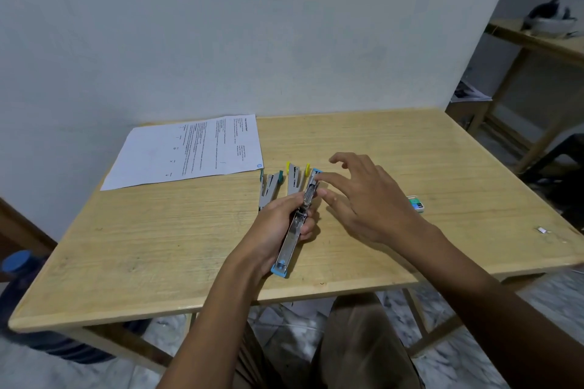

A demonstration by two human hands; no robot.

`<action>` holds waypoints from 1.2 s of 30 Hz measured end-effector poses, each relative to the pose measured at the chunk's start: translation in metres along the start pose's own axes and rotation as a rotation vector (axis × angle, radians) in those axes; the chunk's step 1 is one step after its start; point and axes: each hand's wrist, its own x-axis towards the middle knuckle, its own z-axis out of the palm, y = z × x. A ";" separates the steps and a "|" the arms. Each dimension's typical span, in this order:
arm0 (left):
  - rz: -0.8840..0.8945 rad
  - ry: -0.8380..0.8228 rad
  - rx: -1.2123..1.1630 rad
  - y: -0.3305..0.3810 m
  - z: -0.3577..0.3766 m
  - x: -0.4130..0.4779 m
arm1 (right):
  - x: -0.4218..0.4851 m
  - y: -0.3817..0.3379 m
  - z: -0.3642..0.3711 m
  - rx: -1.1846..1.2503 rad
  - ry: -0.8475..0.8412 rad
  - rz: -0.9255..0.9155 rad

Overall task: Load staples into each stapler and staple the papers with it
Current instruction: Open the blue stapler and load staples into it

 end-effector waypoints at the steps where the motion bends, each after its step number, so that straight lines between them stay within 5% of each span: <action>1: 0.001 -0.007 -0.004 0.000 -0.001 0.000 | -0.002 -0.001 0.000 0.034 -0.006 -0.013; 5: -0.007 -0.011 -0.022 -0.001 -0.002 0.002 | -0.005 -0.003 0.003 0.069 -0.049 -0.060; 17: -0.010 -0.004 0.010 0.000 0.000 0.001 | -0.004 -0.014 0.013 0.242 0.077 0.169; 31: -0.030 0.014 -0.002 -0.002 -0.004 0.004 | 0.012 0.006 0.012 -0.002 0.019 -0.070; 36: -0.031 0.027 -0.020 -0.002 -0.002 0.004 | 0.008 0.003 0.009 0.234 0.082 0.079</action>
